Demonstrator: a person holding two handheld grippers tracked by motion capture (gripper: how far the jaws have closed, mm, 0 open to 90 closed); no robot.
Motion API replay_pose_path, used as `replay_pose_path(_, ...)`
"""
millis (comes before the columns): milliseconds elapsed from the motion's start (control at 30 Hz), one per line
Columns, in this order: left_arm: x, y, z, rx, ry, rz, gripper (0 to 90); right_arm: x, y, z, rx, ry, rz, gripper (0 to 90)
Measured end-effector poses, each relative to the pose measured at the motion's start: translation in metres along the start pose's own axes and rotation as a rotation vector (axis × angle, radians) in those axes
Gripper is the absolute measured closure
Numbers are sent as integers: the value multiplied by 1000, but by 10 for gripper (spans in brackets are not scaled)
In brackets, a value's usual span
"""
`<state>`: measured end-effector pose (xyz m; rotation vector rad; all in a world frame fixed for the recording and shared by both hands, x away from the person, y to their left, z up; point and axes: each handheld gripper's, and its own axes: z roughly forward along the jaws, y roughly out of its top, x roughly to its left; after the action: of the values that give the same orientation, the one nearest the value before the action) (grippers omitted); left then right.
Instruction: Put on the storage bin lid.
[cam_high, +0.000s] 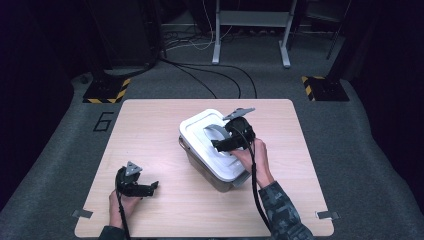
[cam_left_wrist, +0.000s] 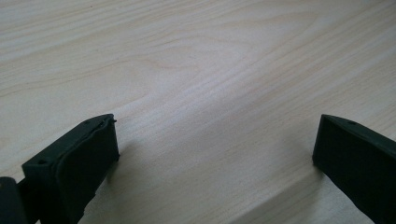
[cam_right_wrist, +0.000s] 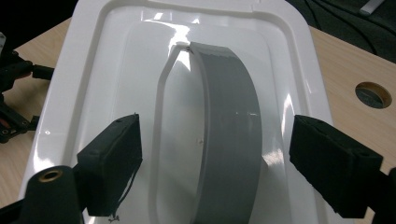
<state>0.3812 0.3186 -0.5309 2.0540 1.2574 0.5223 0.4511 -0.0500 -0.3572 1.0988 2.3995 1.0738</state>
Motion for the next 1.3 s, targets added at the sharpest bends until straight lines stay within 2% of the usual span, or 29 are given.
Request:
replay_pose_path(167,0,0,0,-1,0,0,0,-3,-1,-3,-18,32,1,146)
replay_pose_path(367,0,0,0,-1,0,0,0,-5,0,-6,-29,45,1,141)
replay_pose_path(933,0,0,0,-2,0,-2,0,-16,-3,-18,-40,52,18,123)
replay_pose_path(1133,0,0,0,-1,0,-1,0,-30,-9,-32,-72,49,60,88)
replay_pose_path(1300,0,0,0,-1,0,-2,0,-43,-17,-44,-87,24,89,74)
